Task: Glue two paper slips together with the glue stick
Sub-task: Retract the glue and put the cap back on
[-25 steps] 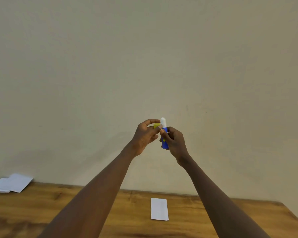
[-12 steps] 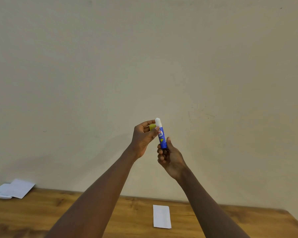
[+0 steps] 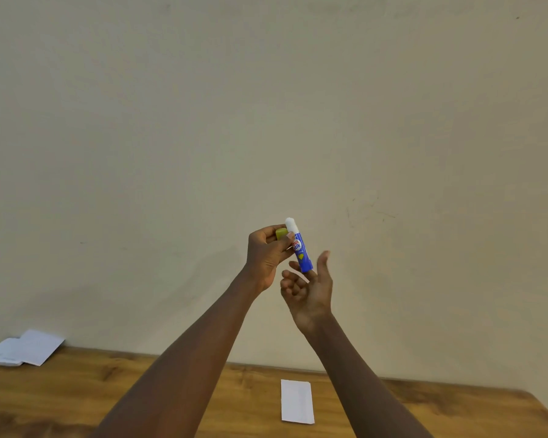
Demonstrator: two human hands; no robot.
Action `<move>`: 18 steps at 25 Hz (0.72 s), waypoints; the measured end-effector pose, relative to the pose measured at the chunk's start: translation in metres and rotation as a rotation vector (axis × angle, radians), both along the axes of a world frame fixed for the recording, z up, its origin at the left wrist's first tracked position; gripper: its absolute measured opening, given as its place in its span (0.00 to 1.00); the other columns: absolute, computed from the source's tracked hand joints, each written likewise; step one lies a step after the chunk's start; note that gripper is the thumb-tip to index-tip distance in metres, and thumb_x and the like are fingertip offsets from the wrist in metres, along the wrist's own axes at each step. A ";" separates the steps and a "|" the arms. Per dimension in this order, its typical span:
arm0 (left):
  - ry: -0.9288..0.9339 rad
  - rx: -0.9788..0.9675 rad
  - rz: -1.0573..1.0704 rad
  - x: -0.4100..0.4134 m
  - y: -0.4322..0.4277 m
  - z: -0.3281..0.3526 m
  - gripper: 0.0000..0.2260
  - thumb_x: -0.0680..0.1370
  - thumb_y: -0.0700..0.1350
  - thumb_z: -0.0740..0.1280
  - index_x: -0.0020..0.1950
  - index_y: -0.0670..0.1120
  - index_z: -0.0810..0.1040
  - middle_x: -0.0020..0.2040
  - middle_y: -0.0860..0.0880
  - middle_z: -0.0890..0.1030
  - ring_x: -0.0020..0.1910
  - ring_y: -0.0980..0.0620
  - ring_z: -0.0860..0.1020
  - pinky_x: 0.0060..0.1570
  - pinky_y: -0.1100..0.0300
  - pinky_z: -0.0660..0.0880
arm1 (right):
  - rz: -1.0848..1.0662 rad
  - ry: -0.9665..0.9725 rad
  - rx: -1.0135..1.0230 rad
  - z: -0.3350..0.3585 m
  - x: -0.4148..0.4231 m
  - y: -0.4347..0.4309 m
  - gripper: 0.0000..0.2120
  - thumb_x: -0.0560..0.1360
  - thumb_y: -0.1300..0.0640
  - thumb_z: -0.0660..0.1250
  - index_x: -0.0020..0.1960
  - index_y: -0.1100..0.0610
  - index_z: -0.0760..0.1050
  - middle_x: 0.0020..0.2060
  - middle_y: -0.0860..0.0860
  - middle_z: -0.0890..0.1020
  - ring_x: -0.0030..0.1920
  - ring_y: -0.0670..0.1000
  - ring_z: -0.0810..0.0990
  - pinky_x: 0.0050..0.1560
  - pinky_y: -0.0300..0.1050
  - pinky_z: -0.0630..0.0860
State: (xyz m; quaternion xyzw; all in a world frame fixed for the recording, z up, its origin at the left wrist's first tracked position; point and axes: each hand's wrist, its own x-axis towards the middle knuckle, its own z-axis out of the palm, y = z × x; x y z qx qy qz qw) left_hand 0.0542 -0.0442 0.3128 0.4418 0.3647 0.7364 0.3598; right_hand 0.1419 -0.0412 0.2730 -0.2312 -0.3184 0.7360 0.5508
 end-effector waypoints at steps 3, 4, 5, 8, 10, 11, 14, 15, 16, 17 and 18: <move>0.017 0.009 -0.013 -0.002 -0.001 0.000 0.09 0.74 0.34 0.64 0.53 0.37 0.74 0.47 0.41 0.78 0.48 0.44 0.77 0.40 0.63 0.79 | 0.098 -0.014 -0.039 0.002 0.010 0.004 0.24 0.75 0.42 0.56 0.43 0.63 0.75 0.22 0.51 0.77 0.19 0.44 0.72 0.22 0.32 0.73; 0.000 0.007 -0.015 -0.002 -0.001 0.000 0.10 0.74 0.34 0.64 0.55 0.37 0.73 0.46 0.42 0.78 0.48 0.43 0.77 0.39 0.64 0.80 | 0.084 -0.001 -0.019 0.002 0.010 0.004 0.20 0.75 0.46 0.58 0.45 0.63 0.75 0.24 0.52 0.77 0.20 0.44 0.73 0.22 0.31 0.73; -0.009 0.003 -0.014 -0.001 0.000 0.001 0.11 0.74 0.34 0.64 0.56 0.36 0.73 0.46 0.42 0.78 0.48 0.43 0.77 0.39 0.64 0.80 | 0.057 0.021 0.012 0.002 0.009 0.003 0.16 0.75 0.50 0.59 0.47 0.63 0.75 0.28 0.53 0.78 0.21 0.44 0.74 0.24 0.31 0.74; 0.007 -0.009 0.002 0.001 0.000 0.002 0.13 0.74 0.33 0.64 0.58 0.35 0.72 0.47 0.41 0.78 0.47 0.43 0.77 0.38 0.63 0.80 | -0.043 0.029 0.108 -0.002 0.005 0.001 0.05 0.73 0.58 0.64 0.44 0.60 0.77 0.35 0.55 0.79 0.28 0.46 0.78 0.29 0.33 0.77; 0.016 -0.015 0.015 0.001 -0.001 0.002 0.13 0.74 0.33 0.64 0.59 0.35 0.72 0.48 0.41 0.78 0.48 0.43 0.77 0.38 0.64 0.79 | -0.122 -0.043 0.146 -0.003 0.003 0.000 0.02 0.71 0.63 0.67 0.43 0.59 0.76 0.39 0.57 0.79 0.34 0.49 0.80 0.33 0.35 0.79; 0.018 -0.012 0.026 0.000 -0.002 0.002 0.13 0.74 0.33 0.64 0.58 0.35 0.72 0.49 0.41 0.78 0.48 0.43 0.77 0.39 0.63 0.79 | -0.142 -0.072 0.151 -0.003 0.004 0.001 0.03 0.70 0.62 0.67 0.44 0.59 0.76 0.40 0.58 0.80 0.35 0.50 0.81 0.34 0.35 0.79; -0.009 0.003 0.042 -0.003 -0.002 0.001 0.13 0.74 0.33 0.64 0.58 0.35 0.72 0.51 0.39 0.77 0.50 0.43 0.76 0.43 0.61 0.79 | 0.006 -0.085 0.052 0.002 0.009 0.001 0.19 0.74 0.47 0.62 0.48 0.63 0.75 0.30 0.56 0.83 0.29 0.48 0.82 0.30 0.35 0.79; -0.011 0.003 0.041 -0.003 -0.003 0.001 0.13 0.74 0.33 0.64 0.58 0.35 0.72 0.51 0.39 0.77 0.50 0.43 0.76 0.44 0.59 0.80 | 0.079 -0.090 0.005 0.003 0.010 0.000 0.24 0.74 0.43 0.58 0.49 0.64 0.75 0.26 0.54 0.82 0.26 0.47 0.80 0.28 0.34 0.78; -0.006 0.000 0.041 -0.003 -0.003 0.001 0.14 0.74 0.33 0.64 0.59 0.35 0.72 0.52 0.39 0.77 0.51 0.42 0.76 0.47 0.55 0.80 | 0.116 -0.083 -0.024 0.003 0.011 0.001 0.24 0.75 0.43 0.57 0.51 0.65 0.74 0.24 0.53 0.81 0.23 0.46 0.78 0.26 0.33 0.77; -0.001 -0.005 0.039 -0.003 -0.003 0.001 0.14 0.74 0.33 0.64 0.59 0.34 0.71 0.52 0.39 0.76 0.51 0.42 0.76 0.49 0.52 0.79 | 0.119 -0.056 -0.035 0.003 0.011 0.001 0.22 0.75 0.46 0.58 0.54 0.65 0.72 0.22 0.52 0.80 0.22 0.45 0.77 0.25 0.32 0.76; -0.002 -0.008 0.036 -0.002 -0.003 0.002 0.15 0.74 0.33 0.63 0.60 0.34 0.71 0.53 0.39 0.76 0.51 0.42 0.76 0.51 0.51 0.77 | 0.094 -0.016 -0.040 0.003 0.010 0.000 0.19 0.75 0.49 0.60 0.55 0.64 0.72 0.22 0.51 0.79 0.21 0.45 0.76 0.25 0.32 0.76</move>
